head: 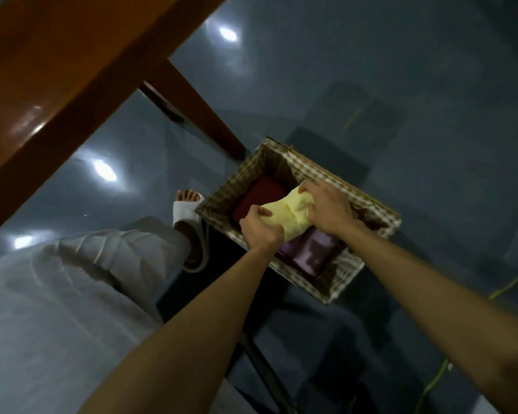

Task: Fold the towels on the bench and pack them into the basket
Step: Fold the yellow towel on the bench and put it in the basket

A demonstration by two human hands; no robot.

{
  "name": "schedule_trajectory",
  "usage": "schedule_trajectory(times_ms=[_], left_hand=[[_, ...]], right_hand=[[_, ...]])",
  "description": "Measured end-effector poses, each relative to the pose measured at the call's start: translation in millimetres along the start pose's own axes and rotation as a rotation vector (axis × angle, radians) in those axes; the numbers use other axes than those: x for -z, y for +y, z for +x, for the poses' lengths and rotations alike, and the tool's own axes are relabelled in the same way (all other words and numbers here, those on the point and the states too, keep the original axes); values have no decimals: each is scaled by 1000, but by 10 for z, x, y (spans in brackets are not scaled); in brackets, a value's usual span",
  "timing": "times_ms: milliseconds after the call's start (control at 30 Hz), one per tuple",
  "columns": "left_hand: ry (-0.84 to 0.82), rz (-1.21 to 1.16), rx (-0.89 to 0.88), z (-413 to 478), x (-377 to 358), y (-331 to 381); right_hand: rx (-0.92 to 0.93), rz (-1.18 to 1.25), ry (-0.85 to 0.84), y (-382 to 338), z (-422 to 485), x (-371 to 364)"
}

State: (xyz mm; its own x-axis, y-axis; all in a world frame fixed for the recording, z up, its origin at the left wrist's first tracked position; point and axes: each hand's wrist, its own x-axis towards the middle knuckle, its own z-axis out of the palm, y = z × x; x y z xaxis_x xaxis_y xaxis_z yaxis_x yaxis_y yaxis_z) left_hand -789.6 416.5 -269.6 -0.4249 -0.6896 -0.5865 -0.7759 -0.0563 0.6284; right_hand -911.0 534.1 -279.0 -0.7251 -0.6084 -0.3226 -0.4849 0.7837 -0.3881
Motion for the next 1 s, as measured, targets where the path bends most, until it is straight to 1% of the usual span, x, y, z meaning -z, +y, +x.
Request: schedule_trajectory(times_ms=[67, 167, 300, 433, 533, 633, 733, 767, 833, 867, 933, 967, 1000], left_hand=[[-2, 12, 43, -52, -173, -83], [1, -8, 91, -119, -435, -206], [5, -52, 249, -224, -825, -304], [-33, -59, 373, -295, -1158, -362], [-48, -49, 381, -290, -1291, -441], [-127, -96, 395, -222, -1349, -569], [-260, -99, 450, -133, -1376, -634], [-335, -53, 442, -111, -1385, -640], [-499, 114, 411, -109, -1391, -624], [-549, 201, 390, -113, -1403, -637], [-580, 371, 324, -132, -1419, -661], [-553, 486, 257, -165, -1412, -656], [-501, 632, 149, -202, -1406, -657]], right_hand=[[-18, -28, -23, 147, -32, -132], [-32, -86, -99, 355, -78, -295], [-51, -126, -169, 634, -95, -427], [-39, -219, -261, 842, -44, -534], [-6, -259, -297, 910, 21, -616], [8, -289, -301, 977, 46, -712], [0, -270, -286, 1028, 82, -820], [-21, -276, -296, 1028, 104, -841], [-72, -279, -332, 1029, 171, -868], [-89, -271, -349, 1035, 194, -881], [-108, -244, -362, 1028, 220, -877], [-118, -231, -350, 1028, 220, -872], [-117, -231, -300, 1020, 202, -878]])
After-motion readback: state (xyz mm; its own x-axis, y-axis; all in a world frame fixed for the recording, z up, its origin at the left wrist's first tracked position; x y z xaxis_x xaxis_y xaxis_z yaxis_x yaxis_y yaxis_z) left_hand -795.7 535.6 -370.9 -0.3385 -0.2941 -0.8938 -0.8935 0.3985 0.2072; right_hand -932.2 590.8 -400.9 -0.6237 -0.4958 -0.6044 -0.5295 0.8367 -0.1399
